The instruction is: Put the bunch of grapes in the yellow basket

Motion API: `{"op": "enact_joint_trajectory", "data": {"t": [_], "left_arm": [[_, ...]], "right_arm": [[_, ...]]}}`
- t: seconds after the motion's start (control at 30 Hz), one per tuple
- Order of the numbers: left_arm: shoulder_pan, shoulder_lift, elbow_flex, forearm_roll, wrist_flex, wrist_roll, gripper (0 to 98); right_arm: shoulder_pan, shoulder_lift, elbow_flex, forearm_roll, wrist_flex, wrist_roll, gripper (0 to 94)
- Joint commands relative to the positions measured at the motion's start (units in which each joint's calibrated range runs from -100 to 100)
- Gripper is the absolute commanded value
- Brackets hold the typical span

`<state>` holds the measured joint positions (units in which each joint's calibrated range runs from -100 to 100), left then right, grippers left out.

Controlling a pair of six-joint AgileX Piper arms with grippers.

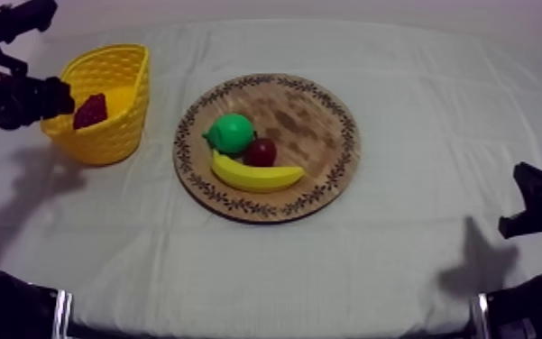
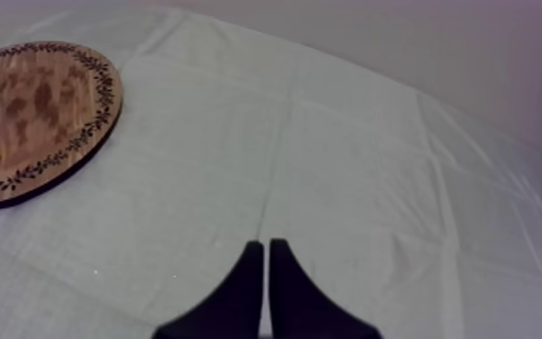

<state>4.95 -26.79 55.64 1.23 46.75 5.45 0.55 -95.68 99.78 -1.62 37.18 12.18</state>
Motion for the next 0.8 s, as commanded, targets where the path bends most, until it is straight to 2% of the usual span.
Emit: {"op": "enact_joint_trajectory", "data": {"t": [0.0, 0.13, 0.3, 0.47, 0.6, 0.77], "left_arm": [[-0.3, -3.0, 3.9, 0.96, -2.4, -2.1, 50.7], [-0.7, -8.3, 9.7, 2.20, -6.7, -4.4, 39.7], [-1.5, -15.8, 15.8, 2.33, -8.6, -5.4, 32.9], [-2.6, -24.0, 21.7, 2.31, -9.2, -6.4, 23.5], [-2.6, -30.8, 25.2, 2.32, -9.2, -7.4, 9.5], [-1.9, -39.2, 28.3, 1.67, -7.6, -6.4, 1.6]], "right_arm": [[0.0, 0.0, 0.0, 0.0, 0.0, 0.0, 0.5], [0.0, 0.0, 0.0, 0.0, 0.0, 0.0, 0.5], [0.0, 0.0, 0.0, 0.0, 0.0, 0.0, 0.5], [0.0, 0.0, 0.0, 0.0, 0.0, 0.0, 0.5], [0.0, 0.0, 0.0, 0.0, 0.0, 0.0, 0.5], [0.0, 0.0, 0.0, 0.0, 0.0, 0.0, 0.5]]}}
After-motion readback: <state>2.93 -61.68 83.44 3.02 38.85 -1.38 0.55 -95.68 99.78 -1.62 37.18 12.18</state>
